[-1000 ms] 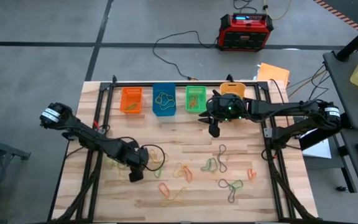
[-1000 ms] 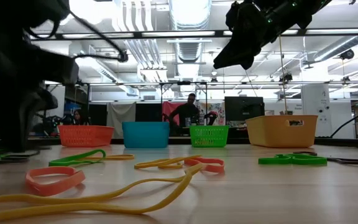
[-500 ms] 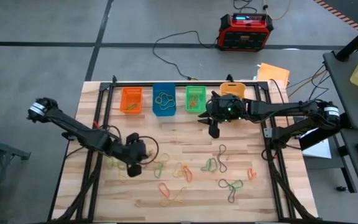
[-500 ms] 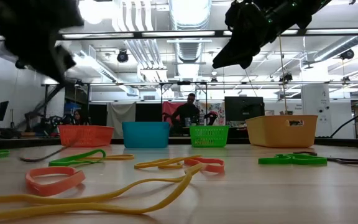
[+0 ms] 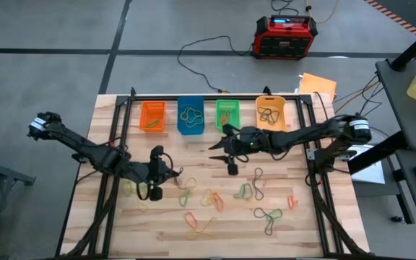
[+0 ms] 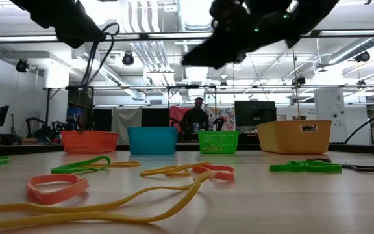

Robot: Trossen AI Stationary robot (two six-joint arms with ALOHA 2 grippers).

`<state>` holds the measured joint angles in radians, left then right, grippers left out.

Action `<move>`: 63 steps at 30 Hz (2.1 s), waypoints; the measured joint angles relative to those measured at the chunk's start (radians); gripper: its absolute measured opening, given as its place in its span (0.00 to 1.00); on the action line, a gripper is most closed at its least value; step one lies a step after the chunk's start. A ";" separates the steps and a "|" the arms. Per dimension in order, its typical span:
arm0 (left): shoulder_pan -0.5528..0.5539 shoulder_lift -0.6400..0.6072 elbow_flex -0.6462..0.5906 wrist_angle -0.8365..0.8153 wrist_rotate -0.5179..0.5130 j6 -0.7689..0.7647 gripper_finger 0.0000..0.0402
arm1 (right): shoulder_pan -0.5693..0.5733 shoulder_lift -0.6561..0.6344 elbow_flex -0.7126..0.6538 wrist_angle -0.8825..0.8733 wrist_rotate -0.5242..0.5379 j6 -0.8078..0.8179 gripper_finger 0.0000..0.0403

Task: Sort rubber bands into baskets
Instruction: Put the purple rubber band into the light orange bin

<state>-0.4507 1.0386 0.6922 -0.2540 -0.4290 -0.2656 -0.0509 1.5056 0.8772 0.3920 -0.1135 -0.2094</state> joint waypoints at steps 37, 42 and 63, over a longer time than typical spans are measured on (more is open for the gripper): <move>0.001 0.007 -0.001 -0.008 -0.007 0.013 0.00 | 0.029 0.380 0.416 0.103 -0.340 -0.159 0.29; 0.001 0.007 -0.001 -0.008 -0.007 0.013 0.00 | 0.033 0.380 0.416 0.103 -0.340 -0.194 0.18; 0.000 0.006 -0.001 -0.355 0.031 -0.418 0.24 | 0.037 0.380 0.422 0.060 -0.303 -0.237 0.02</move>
<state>-0.4511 1.0451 0.6914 -0.6094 -0.3977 -0.6836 -0.0142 1.8854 1.2991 0.4517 -0.4162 -0.4462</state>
